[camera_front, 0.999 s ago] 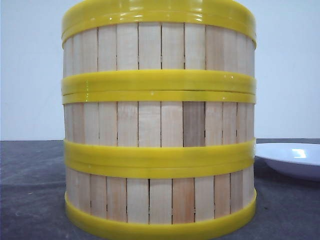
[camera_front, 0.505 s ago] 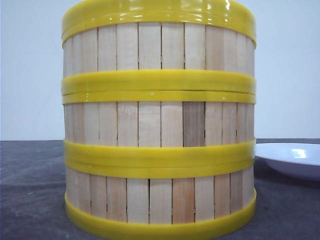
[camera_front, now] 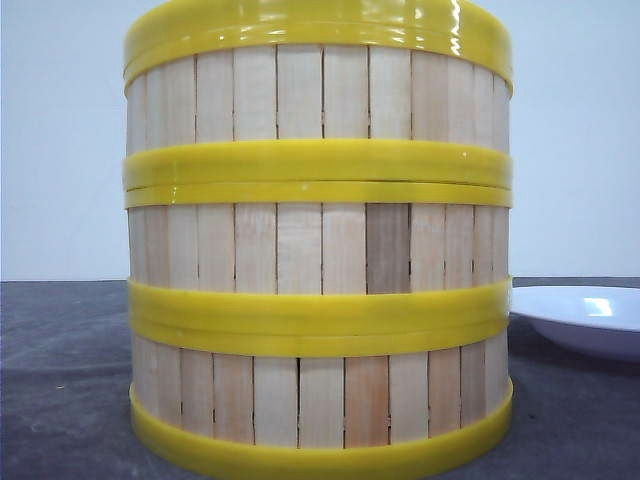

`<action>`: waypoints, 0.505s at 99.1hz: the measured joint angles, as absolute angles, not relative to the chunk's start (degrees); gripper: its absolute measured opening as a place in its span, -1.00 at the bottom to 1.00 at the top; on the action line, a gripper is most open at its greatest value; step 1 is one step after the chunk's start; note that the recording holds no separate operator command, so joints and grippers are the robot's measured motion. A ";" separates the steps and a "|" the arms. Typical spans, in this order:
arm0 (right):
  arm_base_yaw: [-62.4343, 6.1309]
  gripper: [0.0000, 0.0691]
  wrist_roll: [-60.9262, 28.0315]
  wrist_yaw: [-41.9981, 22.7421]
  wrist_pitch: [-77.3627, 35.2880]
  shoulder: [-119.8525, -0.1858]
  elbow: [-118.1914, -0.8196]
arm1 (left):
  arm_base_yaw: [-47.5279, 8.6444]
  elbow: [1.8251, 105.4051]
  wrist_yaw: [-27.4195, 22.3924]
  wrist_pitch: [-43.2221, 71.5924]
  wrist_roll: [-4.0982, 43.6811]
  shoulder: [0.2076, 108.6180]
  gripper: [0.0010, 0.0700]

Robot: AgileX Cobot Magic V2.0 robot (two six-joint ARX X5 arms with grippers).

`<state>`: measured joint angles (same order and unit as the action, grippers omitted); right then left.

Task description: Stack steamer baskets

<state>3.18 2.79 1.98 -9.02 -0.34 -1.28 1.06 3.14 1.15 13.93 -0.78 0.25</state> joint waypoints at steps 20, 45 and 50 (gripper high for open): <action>3.18 -0.99 2.66 2.92 -9.50 -0.30 -0.84 | 1.06 3.14 1.15 13.93 -0.78 0.25 -0.95; 3.18 -0.99 2.33 2.92 -9.50 -0.30 -0.84 | 1.06 3.14 1.15 13.93 -0.78 0.25 -0.95; 3.18 -0.99 2.33 2.94 -9.50 -0.30 -0.84 | 1.06 3.14 1.15 13.93 -0.78 0.25 -0.95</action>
